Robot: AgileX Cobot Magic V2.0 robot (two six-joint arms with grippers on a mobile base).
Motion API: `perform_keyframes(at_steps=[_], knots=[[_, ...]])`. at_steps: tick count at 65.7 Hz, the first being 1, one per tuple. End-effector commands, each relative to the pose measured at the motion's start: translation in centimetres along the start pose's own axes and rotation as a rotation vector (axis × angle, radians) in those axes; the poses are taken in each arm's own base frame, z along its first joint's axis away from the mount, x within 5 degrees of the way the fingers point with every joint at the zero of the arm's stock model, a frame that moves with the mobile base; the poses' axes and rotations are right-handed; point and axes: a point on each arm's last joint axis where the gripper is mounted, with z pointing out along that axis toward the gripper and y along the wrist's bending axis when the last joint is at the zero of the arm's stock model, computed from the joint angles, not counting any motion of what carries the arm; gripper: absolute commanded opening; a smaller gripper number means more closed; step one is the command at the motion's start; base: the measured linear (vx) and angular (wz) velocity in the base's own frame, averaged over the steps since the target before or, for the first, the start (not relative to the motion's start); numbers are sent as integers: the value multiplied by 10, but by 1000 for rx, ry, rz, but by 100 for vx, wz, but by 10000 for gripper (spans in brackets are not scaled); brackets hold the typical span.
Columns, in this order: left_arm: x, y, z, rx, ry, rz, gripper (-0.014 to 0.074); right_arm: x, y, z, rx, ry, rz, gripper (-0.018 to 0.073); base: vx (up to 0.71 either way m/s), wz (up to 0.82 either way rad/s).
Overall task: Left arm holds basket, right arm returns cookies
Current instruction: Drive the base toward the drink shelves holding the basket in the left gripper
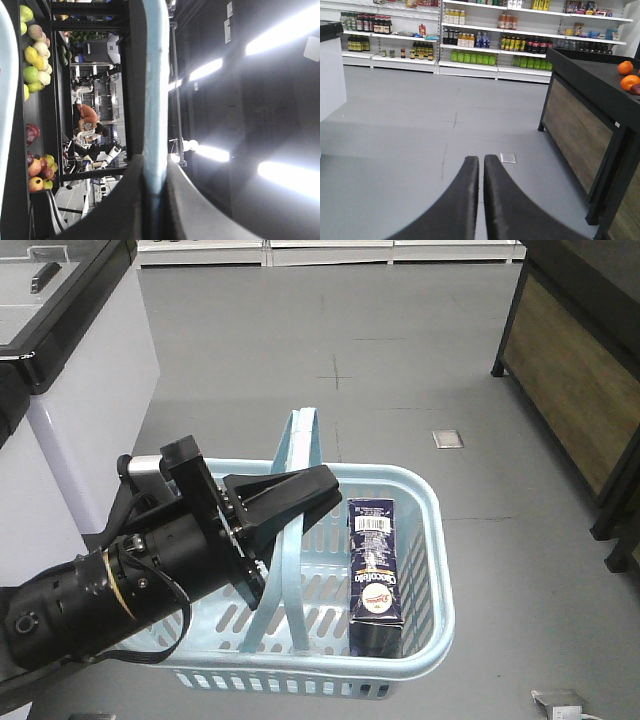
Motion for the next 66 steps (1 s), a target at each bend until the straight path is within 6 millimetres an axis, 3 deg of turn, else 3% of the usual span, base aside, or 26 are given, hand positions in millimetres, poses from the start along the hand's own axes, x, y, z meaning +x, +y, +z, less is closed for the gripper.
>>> perform_keyframes(at_steps=[1, 66], knots=[[6, -29, 0, 179, 36, 9, -3, -2, 0, 0, 6, -69, -11, -3, 21, -8], [6, -30, 0, 180, 36, 9, -3, -2, 0, 0, 6, -69, -11, -3, 31, 0]])
